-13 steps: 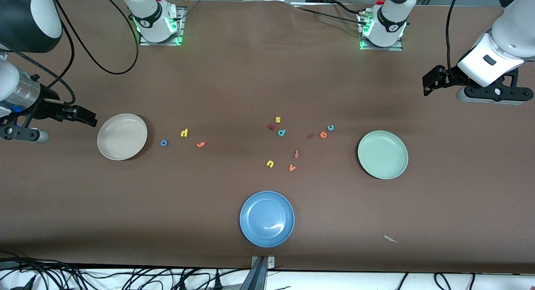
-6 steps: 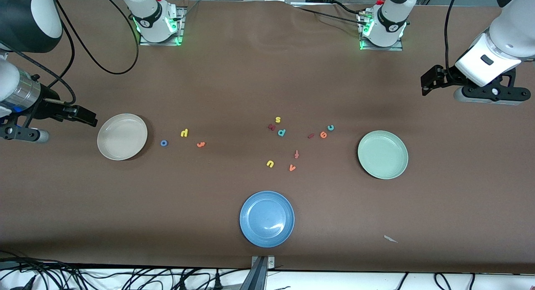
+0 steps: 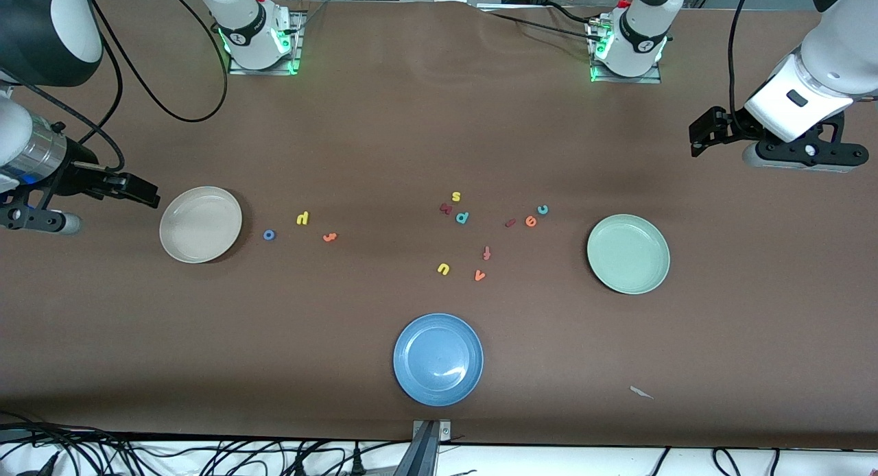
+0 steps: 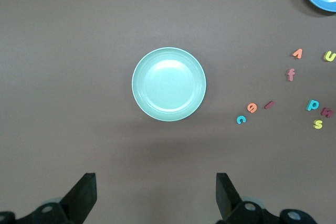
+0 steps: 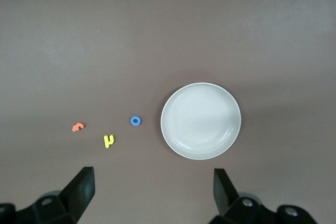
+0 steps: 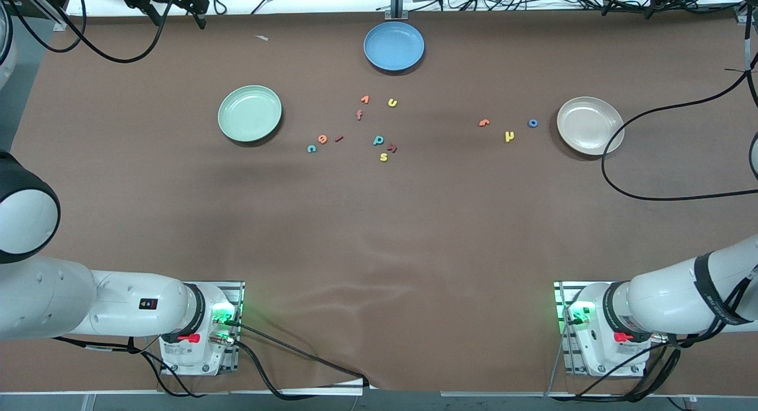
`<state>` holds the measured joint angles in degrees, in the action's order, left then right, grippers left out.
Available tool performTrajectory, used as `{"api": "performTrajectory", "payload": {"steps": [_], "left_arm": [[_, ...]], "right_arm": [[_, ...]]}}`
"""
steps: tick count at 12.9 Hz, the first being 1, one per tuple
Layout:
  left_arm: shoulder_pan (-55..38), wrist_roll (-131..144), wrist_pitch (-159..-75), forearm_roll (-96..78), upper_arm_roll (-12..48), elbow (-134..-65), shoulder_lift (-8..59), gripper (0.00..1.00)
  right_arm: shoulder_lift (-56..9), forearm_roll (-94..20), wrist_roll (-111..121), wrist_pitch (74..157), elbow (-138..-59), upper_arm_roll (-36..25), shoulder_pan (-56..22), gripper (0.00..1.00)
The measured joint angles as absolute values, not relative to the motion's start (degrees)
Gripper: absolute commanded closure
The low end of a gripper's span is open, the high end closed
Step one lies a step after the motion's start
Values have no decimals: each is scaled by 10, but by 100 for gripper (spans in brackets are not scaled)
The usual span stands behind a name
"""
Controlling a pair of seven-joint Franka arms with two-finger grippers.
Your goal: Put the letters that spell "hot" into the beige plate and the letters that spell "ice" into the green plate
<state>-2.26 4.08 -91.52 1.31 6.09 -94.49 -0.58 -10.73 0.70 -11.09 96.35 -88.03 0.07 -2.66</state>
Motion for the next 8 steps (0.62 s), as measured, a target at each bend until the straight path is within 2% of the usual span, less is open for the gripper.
{"api": "performTrajectory", "payload": {"steps": [8], "left_arm": [[-23, 41, -915, 13, 61, -945, -6, 0]], "right_arm": [[-107, 3, -111, 964, -880, 4, -33, 0]]}}
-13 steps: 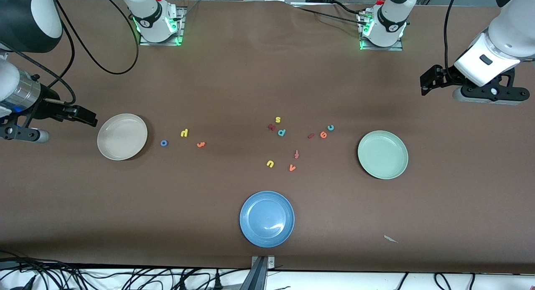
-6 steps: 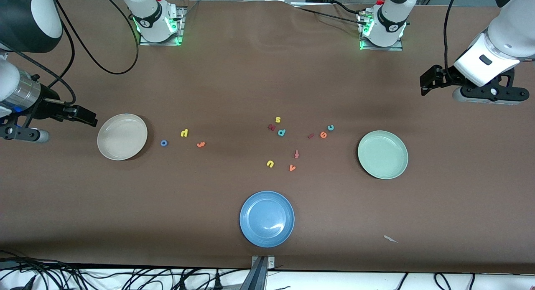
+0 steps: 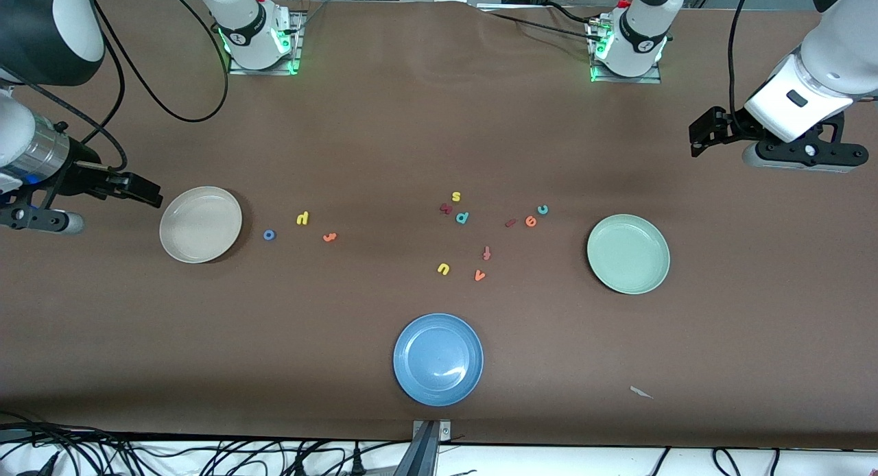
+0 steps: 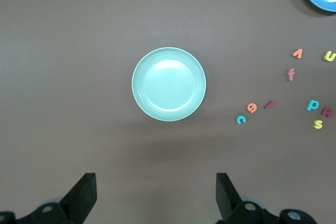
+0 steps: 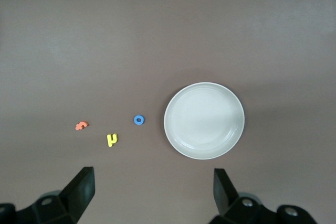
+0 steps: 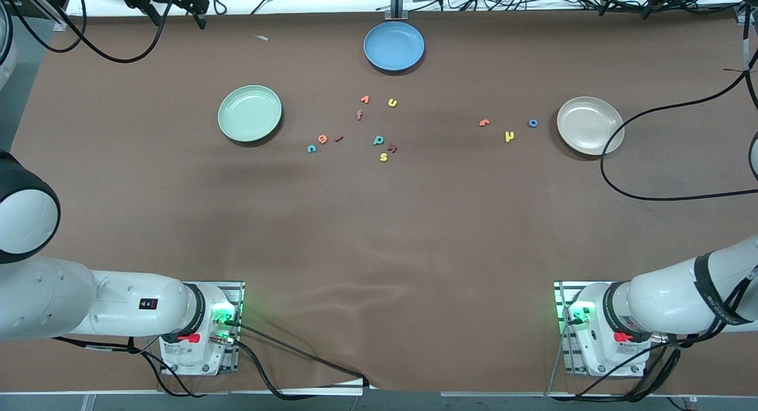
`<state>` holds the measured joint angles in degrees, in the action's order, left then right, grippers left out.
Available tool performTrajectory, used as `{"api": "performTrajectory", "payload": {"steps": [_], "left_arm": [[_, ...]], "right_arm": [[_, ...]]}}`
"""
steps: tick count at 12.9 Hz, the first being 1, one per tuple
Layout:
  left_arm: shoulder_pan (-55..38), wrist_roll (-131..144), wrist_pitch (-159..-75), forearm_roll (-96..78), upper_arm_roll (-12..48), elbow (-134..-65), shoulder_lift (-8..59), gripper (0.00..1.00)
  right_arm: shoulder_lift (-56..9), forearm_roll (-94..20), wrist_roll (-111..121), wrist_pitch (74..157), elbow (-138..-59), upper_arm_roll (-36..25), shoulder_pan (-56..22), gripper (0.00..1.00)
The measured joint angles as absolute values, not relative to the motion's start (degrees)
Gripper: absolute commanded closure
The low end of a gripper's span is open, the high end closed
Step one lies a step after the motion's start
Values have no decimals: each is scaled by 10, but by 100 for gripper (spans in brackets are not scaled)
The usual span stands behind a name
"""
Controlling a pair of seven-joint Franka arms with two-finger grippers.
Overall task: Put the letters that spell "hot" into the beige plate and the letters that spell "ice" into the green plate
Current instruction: 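Reach the right gripper to the yellow letter while the left gripper reaches the red letter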
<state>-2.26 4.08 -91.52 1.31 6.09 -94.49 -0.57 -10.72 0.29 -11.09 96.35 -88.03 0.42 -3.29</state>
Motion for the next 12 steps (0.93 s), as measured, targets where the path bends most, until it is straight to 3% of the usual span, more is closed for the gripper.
{"api": "performTrajectory", "payload": {"steps": [12], "left_arm": [[-44, 41, -914, -2, 62, -946, 8, 0]], "right_arm": [[-130, 3, -189, 1017, -922, 7, -93, 1]]}}
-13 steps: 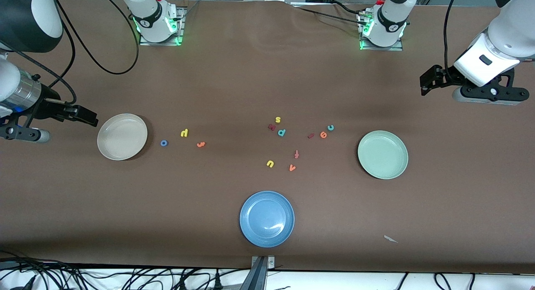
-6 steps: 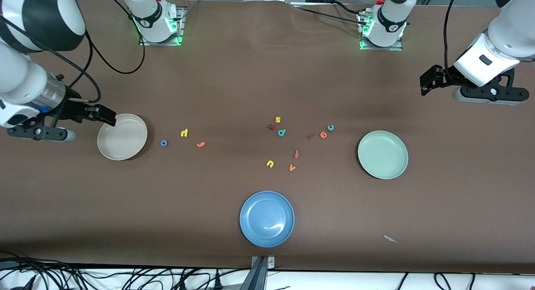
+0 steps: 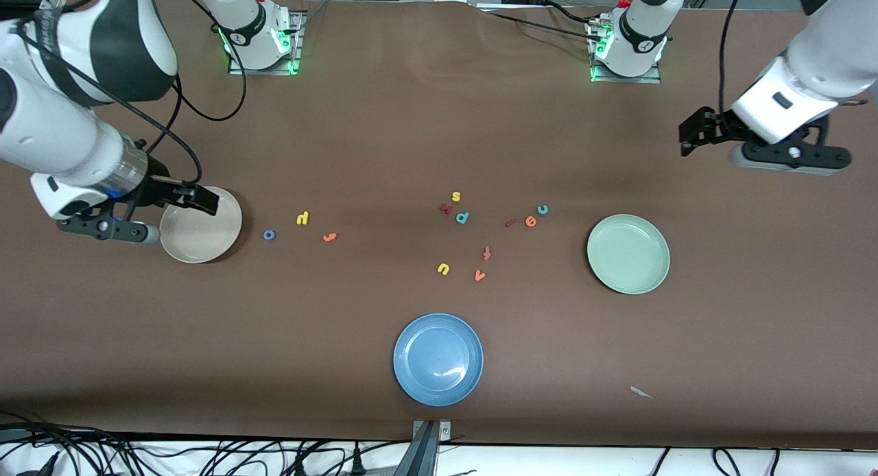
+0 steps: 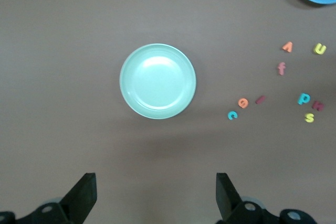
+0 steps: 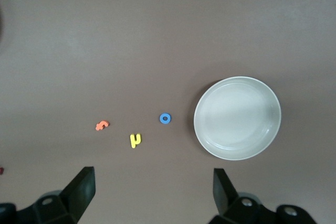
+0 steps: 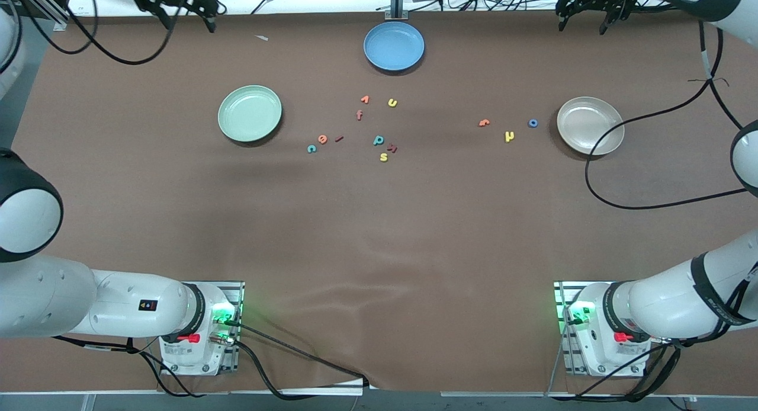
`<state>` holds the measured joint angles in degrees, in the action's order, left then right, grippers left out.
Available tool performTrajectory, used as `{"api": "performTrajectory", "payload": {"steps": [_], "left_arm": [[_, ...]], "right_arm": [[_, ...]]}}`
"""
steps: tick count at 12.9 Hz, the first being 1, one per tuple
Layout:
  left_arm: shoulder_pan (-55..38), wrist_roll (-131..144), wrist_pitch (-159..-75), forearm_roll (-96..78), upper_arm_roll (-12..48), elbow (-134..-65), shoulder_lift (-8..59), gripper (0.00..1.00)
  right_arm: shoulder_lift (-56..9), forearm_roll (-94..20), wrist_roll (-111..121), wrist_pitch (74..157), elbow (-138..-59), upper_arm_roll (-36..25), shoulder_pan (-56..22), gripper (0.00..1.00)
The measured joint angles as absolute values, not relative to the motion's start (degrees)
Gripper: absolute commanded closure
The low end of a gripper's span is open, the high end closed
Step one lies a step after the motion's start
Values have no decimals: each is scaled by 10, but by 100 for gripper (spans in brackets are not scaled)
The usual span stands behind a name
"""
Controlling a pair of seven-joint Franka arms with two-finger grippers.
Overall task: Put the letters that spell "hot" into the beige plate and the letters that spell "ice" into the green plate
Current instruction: 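Reach the right gripper to the yellow letter while the left gripper reaches the red letter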
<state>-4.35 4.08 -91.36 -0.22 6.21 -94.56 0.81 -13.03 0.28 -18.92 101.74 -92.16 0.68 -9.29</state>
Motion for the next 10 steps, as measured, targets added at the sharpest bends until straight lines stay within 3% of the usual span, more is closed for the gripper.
{"api": "performTrajectory", "payload": {"steps": [5, 10], "left_arm": [[-99, 41, -917, -7, 63, -946, 73, 0], [-165, 41, -1022, -7, 65, -947, 171, 0]], "right_arm": [[-134, 3, -236, 1086, -994, 7, -127, 1], [-169, 3, -239, 1109, -1034, 7, -146, 1]]}}
